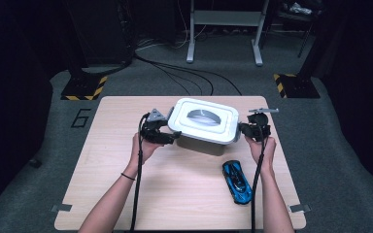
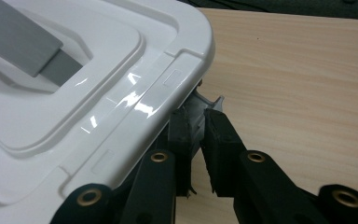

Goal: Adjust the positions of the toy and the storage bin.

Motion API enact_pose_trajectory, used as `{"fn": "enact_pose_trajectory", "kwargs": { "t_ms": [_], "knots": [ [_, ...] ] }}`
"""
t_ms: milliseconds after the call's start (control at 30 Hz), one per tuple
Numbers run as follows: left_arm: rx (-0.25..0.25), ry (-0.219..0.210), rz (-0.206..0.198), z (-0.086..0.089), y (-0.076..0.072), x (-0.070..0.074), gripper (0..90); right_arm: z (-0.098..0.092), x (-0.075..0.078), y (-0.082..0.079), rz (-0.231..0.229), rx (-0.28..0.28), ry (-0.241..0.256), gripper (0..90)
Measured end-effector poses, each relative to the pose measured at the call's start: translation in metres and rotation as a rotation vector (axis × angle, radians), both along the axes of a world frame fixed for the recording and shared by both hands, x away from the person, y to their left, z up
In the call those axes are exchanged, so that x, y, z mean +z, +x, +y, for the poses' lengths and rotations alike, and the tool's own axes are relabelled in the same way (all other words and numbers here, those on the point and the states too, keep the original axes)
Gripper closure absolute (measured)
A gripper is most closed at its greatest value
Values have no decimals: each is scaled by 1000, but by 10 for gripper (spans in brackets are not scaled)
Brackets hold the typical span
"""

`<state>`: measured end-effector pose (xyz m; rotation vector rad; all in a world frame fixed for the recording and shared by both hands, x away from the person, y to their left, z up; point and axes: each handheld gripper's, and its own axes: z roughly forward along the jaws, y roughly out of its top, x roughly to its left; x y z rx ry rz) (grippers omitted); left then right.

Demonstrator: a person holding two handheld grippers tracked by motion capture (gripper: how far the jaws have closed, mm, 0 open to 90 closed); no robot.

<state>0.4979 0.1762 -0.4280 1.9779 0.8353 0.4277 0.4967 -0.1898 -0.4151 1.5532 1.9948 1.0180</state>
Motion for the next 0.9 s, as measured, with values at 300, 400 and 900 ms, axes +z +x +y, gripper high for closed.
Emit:
{"fn": "enact_pose_trajectory", "kwargs": {
  "t_ms": [300, 400, 900],
  "knots": [
    [13, -21, 23, 2, 2, -3, 182, 1, 3, -16, -24, 9, 23, 730],
    [19, -31, 14, 0, 0, -1, 171, -6, 3, -7, -53, -4, 53, 708],
    [50, -26, 23, -6, 10, 5, 161, -7, -7, -2, -23, -9, 53, 792]
  ]
}}
